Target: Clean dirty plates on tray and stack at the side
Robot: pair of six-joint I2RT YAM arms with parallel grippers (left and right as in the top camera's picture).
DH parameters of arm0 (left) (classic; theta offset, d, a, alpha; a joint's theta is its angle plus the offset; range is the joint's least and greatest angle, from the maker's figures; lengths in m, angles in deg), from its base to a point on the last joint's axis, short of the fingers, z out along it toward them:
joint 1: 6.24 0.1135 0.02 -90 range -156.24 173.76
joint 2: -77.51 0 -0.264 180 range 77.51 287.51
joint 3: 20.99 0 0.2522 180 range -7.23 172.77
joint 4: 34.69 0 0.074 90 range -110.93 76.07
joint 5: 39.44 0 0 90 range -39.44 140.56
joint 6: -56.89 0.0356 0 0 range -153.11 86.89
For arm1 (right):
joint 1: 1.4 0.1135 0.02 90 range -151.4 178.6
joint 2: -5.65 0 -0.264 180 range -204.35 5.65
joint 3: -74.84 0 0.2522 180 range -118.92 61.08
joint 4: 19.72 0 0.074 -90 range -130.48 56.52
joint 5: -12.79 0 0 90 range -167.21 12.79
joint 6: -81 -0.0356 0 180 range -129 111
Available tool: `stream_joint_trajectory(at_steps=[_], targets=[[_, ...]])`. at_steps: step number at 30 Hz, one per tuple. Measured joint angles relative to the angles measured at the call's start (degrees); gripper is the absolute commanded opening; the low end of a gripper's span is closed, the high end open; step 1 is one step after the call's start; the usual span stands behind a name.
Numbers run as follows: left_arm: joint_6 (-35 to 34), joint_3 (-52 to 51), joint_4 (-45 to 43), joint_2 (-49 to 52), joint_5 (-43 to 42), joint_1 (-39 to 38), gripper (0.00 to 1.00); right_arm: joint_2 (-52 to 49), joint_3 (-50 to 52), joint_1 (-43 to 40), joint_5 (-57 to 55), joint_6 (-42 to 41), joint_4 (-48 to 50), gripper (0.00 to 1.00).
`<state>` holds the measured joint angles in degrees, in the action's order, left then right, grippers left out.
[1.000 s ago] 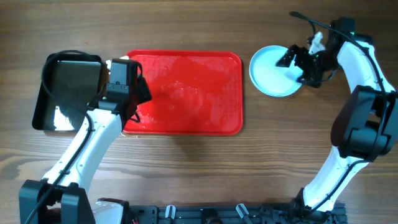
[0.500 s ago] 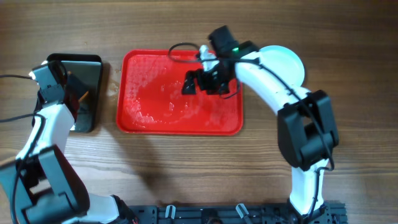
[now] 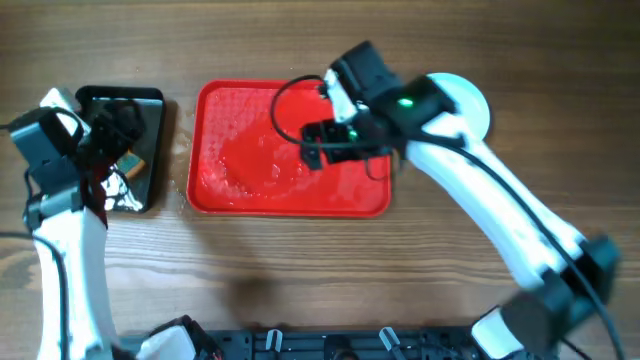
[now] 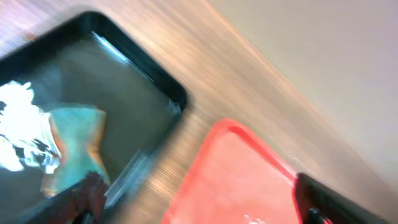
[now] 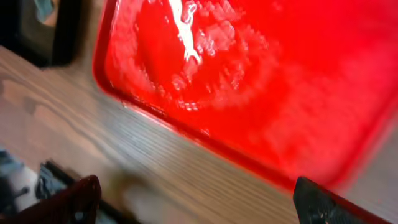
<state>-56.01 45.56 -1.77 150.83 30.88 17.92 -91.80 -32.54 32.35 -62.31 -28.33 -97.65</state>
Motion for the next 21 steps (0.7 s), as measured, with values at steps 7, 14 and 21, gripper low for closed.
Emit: stream_joint_trajectory(at_steps=[7, 14, 21], targets=[[-4.35, -0.15, 19.87, -3.89, -15.85, -0.04, 1.00, 14.99, 5.11, 0.00, -4.63, -0.13, -12.46, 1.00], [-4.46, -0.15, 19.91, -3.89, -16.90, -0.04, 1.00, 16.13, 5.53, 0.00, -4.94, -0.09, -16.96, 1.00], [-4.46, -0.15, 19.89, -3.89, -16.90, -0.04, 1.00, 16.31, 5.90, -0.11, -7.65, 2.78, -11.13, 1.00]])
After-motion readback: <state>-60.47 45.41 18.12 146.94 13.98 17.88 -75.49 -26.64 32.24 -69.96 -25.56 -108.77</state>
